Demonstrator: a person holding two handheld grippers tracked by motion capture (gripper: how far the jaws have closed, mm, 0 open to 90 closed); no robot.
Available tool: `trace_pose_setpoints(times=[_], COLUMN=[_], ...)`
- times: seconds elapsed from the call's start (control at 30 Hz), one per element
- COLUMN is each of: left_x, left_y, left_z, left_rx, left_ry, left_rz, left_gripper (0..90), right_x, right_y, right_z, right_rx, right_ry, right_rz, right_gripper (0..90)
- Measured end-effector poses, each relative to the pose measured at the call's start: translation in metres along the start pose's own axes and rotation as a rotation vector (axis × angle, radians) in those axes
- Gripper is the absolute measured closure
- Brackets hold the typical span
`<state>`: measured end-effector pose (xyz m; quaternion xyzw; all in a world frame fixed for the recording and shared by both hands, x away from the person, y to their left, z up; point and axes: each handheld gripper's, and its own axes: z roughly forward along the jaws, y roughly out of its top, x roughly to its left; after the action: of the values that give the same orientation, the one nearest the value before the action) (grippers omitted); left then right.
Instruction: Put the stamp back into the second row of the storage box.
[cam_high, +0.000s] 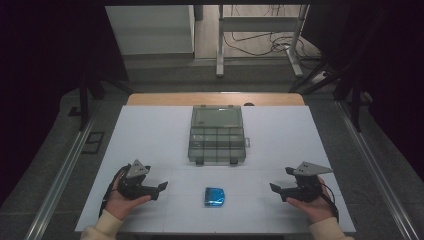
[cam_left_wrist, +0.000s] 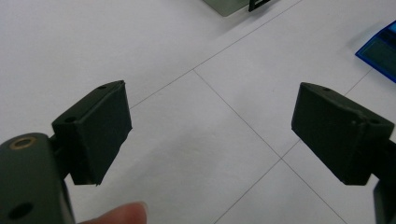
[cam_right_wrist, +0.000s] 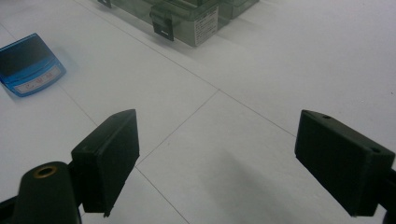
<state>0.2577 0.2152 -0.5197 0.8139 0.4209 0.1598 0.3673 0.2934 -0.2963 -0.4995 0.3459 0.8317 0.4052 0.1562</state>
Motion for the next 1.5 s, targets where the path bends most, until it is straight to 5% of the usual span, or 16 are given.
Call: trace_pose_setpoints(times=[0.93, 1.07, 1.5], left_x=[-0.003, -0.007, -0.021], left_y=[0.008, 0.015, 0.043], left_z=[-0.006, -0.011, -0.017], left_rx=[0.007, 0.035, 0.044], left_ry=[-0.026, -0.080, -0.128], left_rz=[0.013, 0.054, 0.138], left_gripper=[12.4, 12.3, 12.8], right_x=[-0.001, 0.001, 0.001], right_y=[0.000, 0.001, 0.001], right_z=[-0.003, -0.003, -0.003], right_rx=[-0.015, -0.015, -0.015], right_ry=[-0.009, -0.014, -0.010], right_rz=[0.021, 0.019, 0.016], right_gripper=[14.7, 14.7, 14.7])
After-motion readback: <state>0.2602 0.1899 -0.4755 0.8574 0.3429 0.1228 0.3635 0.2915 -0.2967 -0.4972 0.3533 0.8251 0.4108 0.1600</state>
